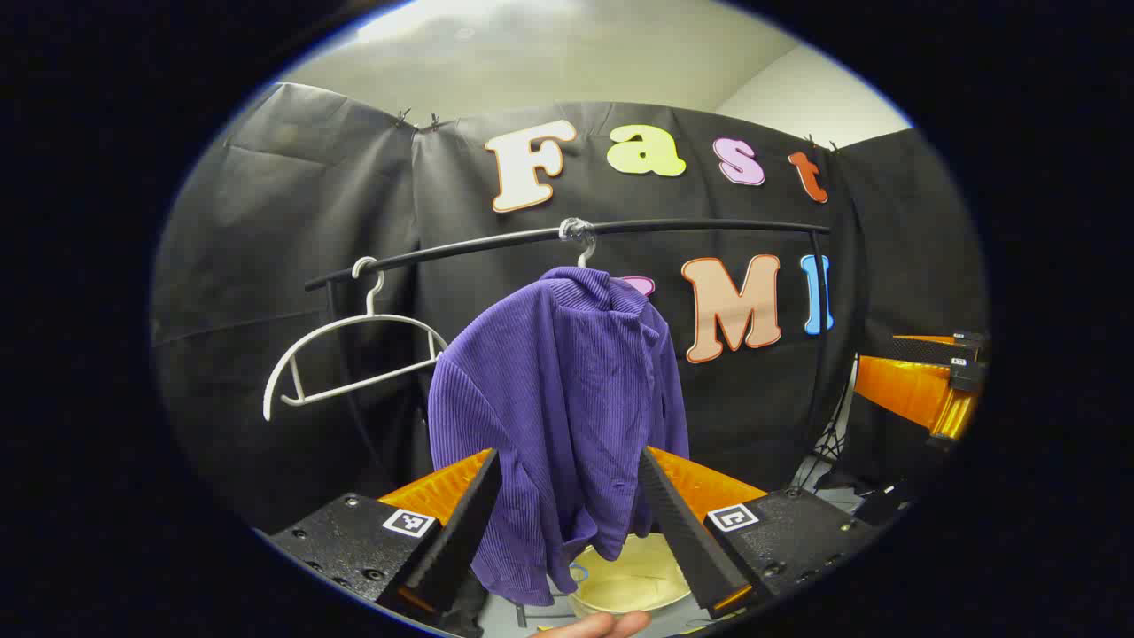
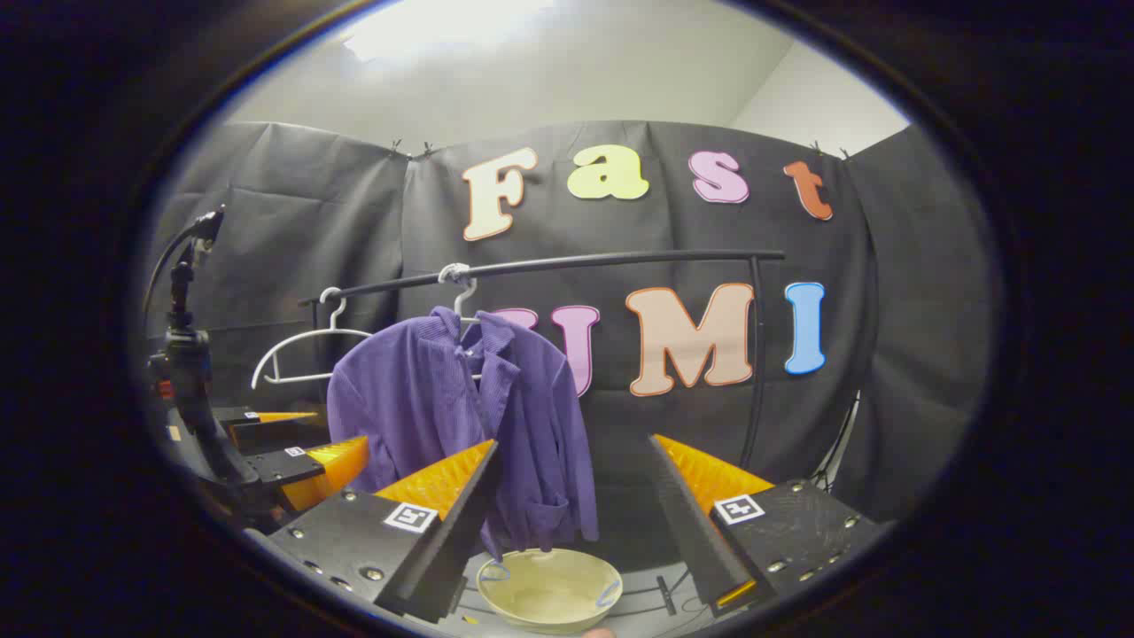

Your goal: Grasp the clothes on the hanger with both hands and then place them into the laundry hamper below.

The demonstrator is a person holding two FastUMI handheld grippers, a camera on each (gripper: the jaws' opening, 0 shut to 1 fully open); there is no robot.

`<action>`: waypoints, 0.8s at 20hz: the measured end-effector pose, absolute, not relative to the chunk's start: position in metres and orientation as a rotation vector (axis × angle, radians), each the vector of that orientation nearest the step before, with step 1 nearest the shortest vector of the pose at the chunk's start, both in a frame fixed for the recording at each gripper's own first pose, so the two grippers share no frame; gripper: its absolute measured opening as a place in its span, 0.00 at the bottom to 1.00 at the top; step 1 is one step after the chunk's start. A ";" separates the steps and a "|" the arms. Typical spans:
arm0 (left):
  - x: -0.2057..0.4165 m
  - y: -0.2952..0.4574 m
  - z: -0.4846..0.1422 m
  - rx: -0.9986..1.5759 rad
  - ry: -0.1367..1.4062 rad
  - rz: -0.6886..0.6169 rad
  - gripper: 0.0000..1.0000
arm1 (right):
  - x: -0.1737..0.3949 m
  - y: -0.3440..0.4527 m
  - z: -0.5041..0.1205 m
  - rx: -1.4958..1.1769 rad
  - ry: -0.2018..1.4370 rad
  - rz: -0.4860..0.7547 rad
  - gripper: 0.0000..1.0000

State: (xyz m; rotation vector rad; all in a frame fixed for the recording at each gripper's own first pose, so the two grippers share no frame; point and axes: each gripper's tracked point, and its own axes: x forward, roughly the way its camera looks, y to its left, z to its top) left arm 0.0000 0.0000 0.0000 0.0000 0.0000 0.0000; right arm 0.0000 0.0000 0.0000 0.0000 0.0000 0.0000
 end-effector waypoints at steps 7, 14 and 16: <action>-0.020 -0.021 0.008 0.001 -0.029 0.012 0.98 | -0.016 -0.005 0.003 0.066 0.001 0.061 0.98; -0.025 -0.045 -0.004 -0.002 -0.003 0.002 0.96 | -0.026 -0.031 -0.016 0.081 0.051 0.058 0.98; -0.019 -0.046 0.000 0.010 -0.012 0.001 0.99 | -0.024 -0.029 -0.021 0.091 0.051 0.060 0.98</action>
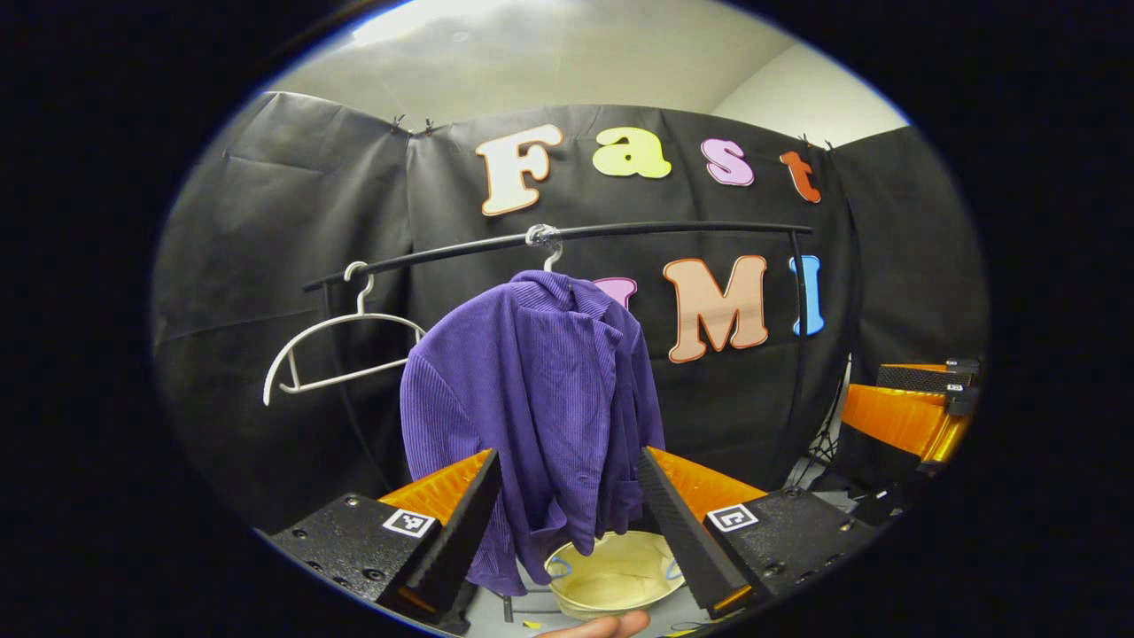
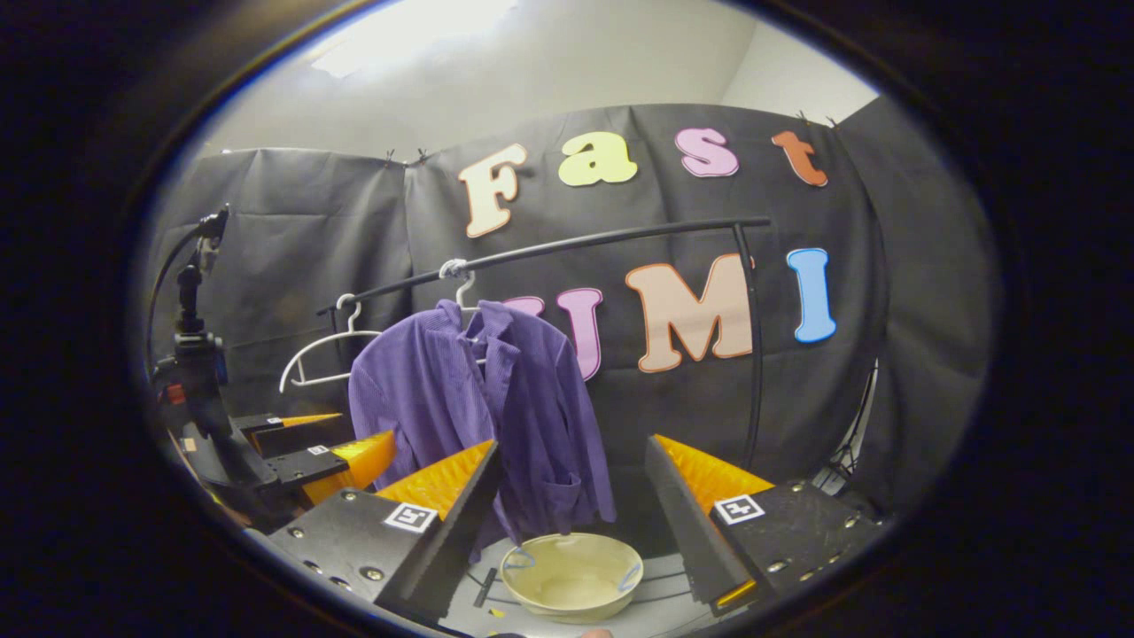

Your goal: Grasp the clothes on the hanger with both hands and then place them into the laundry hamper below.

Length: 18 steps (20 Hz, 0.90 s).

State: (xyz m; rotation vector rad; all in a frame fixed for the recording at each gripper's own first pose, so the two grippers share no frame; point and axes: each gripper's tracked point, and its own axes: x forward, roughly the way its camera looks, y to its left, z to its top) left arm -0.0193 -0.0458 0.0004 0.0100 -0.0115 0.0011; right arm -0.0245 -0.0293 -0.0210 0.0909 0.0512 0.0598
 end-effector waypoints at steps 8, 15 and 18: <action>0.037 -0.031 0.005 0.000 -0.032 0.044 0.99 | 0.025 -0.012 -0.035 0.046 0.085 0.070 0.98; 0.115 -0.047 0.020 -0.034 -0.069 0.059 0.99 | 0.090 -0.018 -0.029 0.004 0.108 0.040 0.98; 0.138 -0.047 0.023 -0.051 -0.086 0.104 0.99 | 0.110 -0.020 -0.029 0.002 0.121 0.034 0.98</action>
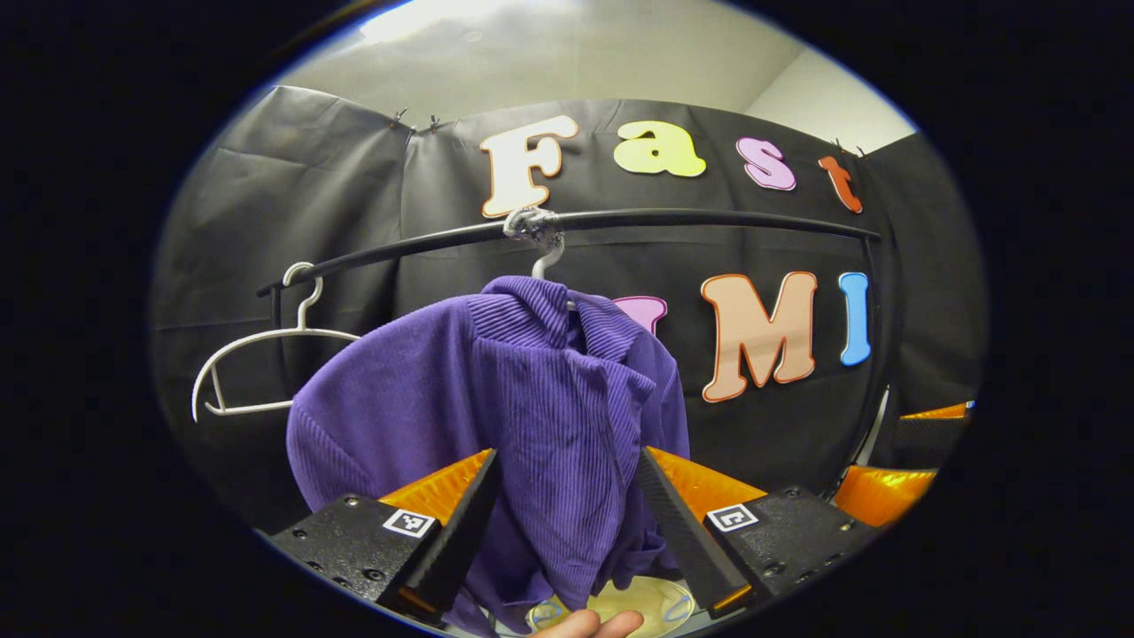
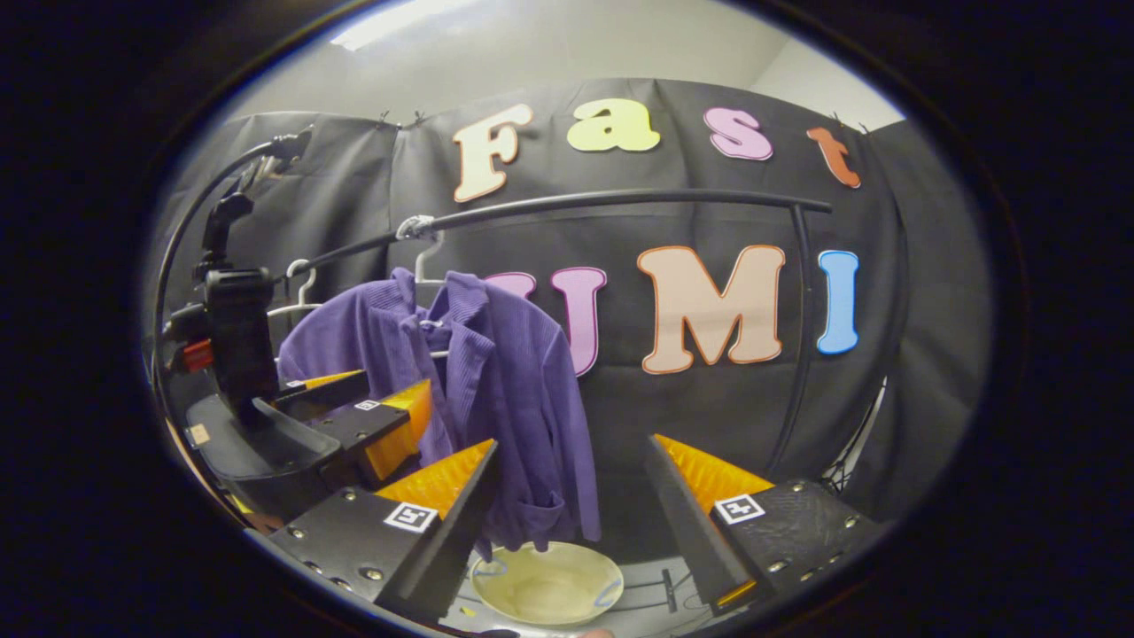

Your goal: Grasp the clothes on the hanger with both hands and then place them into the laundry hamper below.

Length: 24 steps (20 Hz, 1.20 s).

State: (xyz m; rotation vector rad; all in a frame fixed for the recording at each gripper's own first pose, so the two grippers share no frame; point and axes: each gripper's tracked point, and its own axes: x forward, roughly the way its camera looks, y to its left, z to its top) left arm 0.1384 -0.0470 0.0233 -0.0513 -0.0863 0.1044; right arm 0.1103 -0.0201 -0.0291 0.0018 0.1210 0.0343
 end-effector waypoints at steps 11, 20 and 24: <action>0.173 0.001 0.003 -0.044 -0.044 0.322 0.90 | 0.168 0.000 -0.044 -0.035 0.184 0.141 0.98; 0.166 0.043 -0.004 -0.048 -0.032 0.333 0.44 | 0.226 0.074 -0.059 0.024 0.184 0.318 0.98; 0.164 0.038 -0.003 -0.037 -0.040 0.244 0.36 | 0.262 0.097 -0.065 0.080 0.163 0.346 0.98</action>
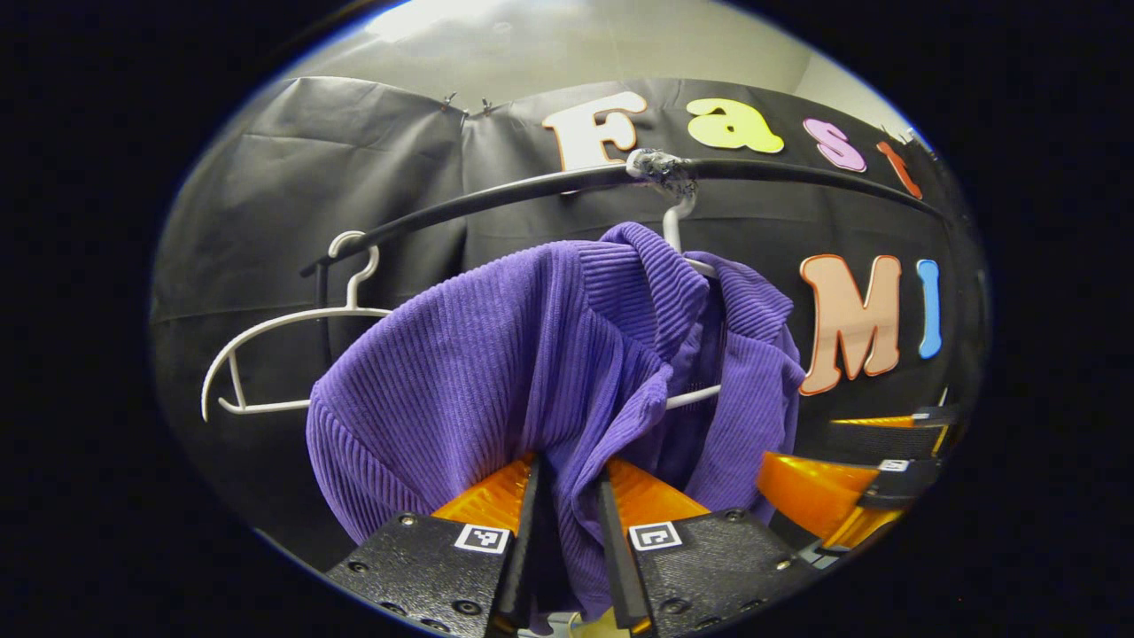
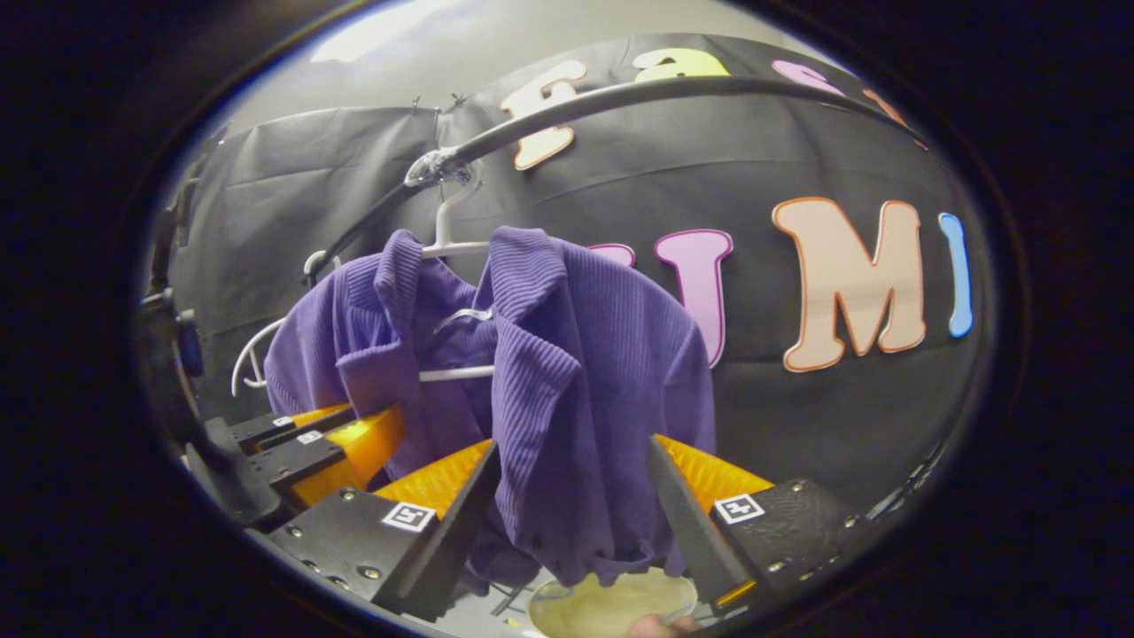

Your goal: Grasp the clothes on the hanger with both hands and then place them into the laundry hamper below.

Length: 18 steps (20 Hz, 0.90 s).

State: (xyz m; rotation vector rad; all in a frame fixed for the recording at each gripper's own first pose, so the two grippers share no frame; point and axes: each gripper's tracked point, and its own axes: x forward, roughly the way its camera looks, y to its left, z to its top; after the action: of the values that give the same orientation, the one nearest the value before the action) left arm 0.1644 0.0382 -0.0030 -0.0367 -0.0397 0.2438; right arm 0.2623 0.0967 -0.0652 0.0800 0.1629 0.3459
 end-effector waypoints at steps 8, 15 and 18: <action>0.162 0.030 -0.005 -0.053 0.003 0.116 0.04 | 0.313 0.108 -0.084 0.131 0.237 0.330 0.93; 0.147 0.012 -0.007 -0.026 0.057 -0.027 0.00 | 0.298 0.099 -0.071 0.157 0.269 0.329 0.00; 0.128 0.010 0.003 -0.047 0.052 -0.073 0.01 | 0.284 0.090 -0.074 0.168 0.265 0.273 0.02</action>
State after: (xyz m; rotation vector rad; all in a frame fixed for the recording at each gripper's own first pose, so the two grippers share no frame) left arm 0.1275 0.0103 0.0027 -0.0473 0.0517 -0.0726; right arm 0.2842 0.0904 -0.0735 0.1676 0.2653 0.2735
